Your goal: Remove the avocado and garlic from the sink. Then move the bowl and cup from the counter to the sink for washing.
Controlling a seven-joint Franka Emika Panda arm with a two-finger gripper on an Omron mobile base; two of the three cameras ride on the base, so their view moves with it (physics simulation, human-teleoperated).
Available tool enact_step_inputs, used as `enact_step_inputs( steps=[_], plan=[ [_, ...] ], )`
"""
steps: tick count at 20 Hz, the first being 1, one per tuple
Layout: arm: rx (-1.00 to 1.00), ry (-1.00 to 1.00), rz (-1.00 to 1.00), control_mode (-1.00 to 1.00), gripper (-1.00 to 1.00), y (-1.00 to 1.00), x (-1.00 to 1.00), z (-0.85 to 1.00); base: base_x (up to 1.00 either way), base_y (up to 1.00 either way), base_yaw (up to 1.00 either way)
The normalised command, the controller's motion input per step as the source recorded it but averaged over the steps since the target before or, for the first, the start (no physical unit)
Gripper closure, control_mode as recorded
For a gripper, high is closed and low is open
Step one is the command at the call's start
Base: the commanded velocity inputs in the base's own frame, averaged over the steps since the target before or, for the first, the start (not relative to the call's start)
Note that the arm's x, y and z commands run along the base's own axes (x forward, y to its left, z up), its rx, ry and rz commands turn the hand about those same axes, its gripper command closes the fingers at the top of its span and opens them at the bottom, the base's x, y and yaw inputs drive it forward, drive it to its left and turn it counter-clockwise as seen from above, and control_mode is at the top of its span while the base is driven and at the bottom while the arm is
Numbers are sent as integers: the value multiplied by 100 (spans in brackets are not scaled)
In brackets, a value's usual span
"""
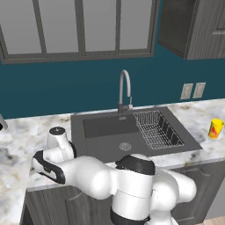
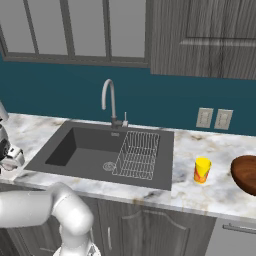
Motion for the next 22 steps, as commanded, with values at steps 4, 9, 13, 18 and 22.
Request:
enact_step_inputs(
  steps=[4, 9, 13, 18, 22],
  plan=[
    [0, 1, 0, -100, 100, 0, 13, -15, 0, 0, 0],
    [0, 2, 0, -100, 100, 0, 6, -20, 0, 0, 0],
    [0, 2, 0, -100, -100, -2, 1, -26, 0, 0, 0],
    [0, 5, 0, -100, -100, -5, 0, -19, 0, 0, 0],
    [0, 0, 0, -100, -100, -6, -2, -2, 0, 0, 0]
  ],
)
